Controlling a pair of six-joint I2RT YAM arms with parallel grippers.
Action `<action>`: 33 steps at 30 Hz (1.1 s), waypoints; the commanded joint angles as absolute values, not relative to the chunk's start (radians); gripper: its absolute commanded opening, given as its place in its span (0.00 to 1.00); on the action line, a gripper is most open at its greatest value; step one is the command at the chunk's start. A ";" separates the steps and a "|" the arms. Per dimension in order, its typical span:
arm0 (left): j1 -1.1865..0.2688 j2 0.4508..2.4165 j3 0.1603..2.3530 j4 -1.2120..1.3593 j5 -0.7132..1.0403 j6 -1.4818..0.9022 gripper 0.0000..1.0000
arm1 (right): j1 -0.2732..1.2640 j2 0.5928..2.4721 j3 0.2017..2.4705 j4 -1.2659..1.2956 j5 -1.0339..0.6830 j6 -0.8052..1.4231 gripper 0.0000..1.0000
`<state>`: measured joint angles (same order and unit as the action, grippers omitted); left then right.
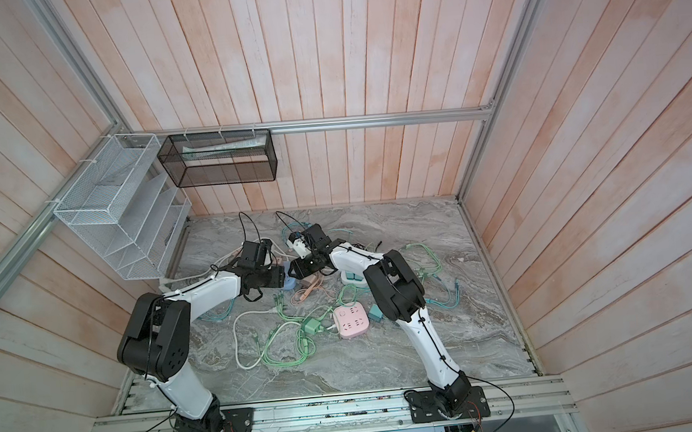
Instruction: Pull the plug off the socket
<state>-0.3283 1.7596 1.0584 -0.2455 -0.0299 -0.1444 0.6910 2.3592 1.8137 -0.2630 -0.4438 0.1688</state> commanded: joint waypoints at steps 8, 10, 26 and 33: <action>-0.331 1.762 1.033 -0.139 0.004 -0.112 0.70 | 0.669 2.401 1.812 -0.330 -0.428 0.167 0.38; -0.331 1.767 1.038 -0.144 0.007 -0.110 0.65 | 0.664 2.399 1.806 -0.331 -0.431 0.167 0.38; -0.331 1.783 1.044 -0.213 -0.020 -0.128 0.60 | 0.660 2.398 1.808 -0.341 -0.431 0.166 0.37; -0.333 1.784 1.043 -0.228 -0.035 -0.152 0.55 | 0.660 2.395 1.809 -0.342 -0.431 0.166 0.38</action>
